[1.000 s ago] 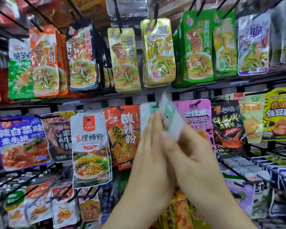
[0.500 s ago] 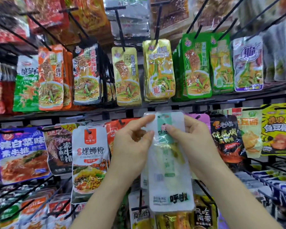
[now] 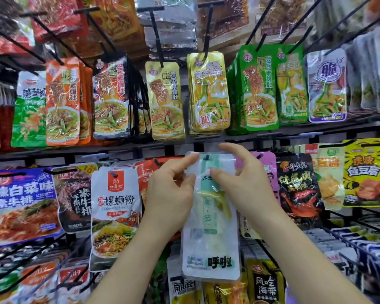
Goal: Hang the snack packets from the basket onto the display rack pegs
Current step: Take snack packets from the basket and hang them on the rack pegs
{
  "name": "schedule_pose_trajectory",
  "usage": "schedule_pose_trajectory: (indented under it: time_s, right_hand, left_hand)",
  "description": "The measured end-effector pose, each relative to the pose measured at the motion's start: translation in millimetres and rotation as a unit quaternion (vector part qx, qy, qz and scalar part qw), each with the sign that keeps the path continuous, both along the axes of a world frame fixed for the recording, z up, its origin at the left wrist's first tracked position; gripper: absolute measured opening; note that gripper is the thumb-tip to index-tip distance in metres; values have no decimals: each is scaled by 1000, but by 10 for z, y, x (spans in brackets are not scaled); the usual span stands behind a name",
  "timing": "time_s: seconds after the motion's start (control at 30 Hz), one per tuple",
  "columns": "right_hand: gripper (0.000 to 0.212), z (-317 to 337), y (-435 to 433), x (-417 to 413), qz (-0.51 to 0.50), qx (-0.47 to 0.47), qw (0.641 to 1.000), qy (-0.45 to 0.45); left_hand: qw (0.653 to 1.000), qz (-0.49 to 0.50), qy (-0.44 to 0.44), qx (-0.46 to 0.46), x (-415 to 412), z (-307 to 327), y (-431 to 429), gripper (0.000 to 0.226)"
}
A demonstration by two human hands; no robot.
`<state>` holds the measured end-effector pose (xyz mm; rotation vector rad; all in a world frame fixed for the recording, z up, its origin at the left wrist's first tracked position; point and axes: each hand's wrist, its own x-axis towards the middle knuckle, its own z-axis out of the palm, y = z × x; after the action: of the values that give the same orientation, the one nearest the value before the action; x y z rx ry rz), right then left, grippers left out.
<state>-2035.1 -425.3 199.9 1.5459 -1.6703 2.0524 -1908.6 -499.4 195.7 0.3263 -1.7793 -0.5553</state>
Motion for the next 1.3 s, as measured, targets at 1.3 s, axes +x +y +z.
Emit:
schedule_pose_trajectory:
  time_s: [1.3]
  right_hand:
    - [26,-301,-164,-171,-123,282,938,160]
  left_hand:
    - [906,269,-326,-4,-775,-325,-263,86]
